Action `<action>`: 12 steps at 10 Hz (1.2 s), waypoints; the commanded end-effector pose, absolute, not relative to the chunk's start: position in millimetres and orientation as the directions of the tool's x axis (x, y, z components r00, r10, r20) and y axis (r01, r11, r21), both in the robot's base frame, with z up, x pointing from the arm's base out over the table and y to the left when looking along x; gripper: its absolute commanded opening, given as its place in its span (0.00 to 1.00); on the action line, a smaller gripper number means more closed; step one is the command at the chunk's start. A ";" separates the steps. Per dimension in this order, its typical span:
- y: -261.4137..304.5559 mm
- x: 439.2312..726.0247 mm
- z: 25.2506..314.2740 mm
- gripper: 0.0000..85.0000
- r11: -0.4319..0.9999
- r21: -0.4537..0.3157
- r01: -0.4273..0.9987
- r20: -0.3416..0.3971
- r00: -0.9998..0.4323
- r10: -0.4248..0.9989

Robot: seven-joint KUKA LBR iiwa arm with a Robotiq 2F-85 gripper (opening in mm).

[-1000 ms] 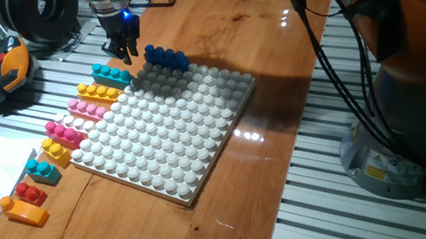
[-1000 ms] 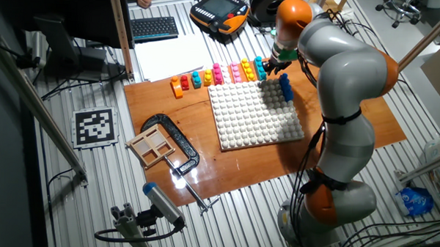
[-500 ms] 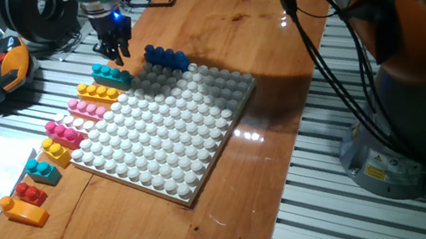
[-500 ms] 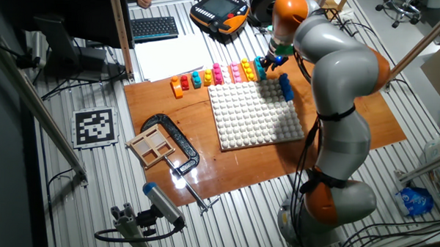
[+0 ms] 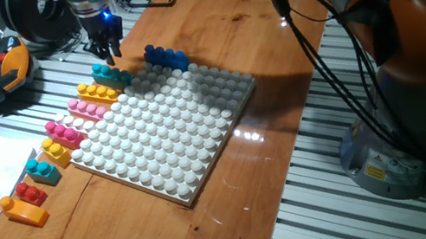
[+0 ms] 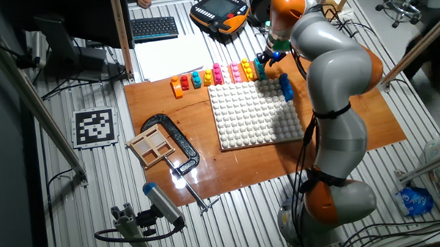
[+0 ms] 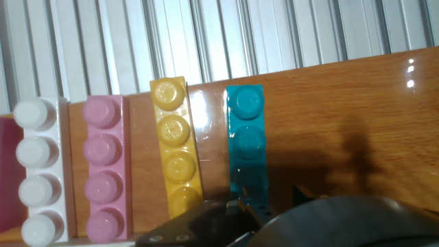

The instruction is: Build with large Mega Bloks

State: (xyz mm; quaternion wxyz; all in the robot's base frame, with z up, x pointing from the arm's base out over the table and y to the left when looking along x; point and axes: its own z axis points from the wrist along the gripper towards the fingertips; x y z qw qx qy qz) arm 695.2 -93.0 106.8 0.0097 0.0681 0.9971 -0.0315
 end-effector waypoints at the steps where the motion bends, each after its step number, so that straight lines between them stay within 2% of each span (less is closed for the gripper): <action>1: -92.2 697.2 105.7 0.40 0.988 -0.061 0.139 -0.026 -0.990 0.137; 4: -86.3 704.3 98.4 0.40 0.986 -0.050 0.160 -0.037 -0.987 0.158; 5: -87.1 707.9 96.7 0.60 0.986 -0.047 0.161 -0.036 -0.986 0.160; 12: -89.0 721.8 78.4 0.60 0.987 -0.022 0.160 -0.035 -0.987 0.159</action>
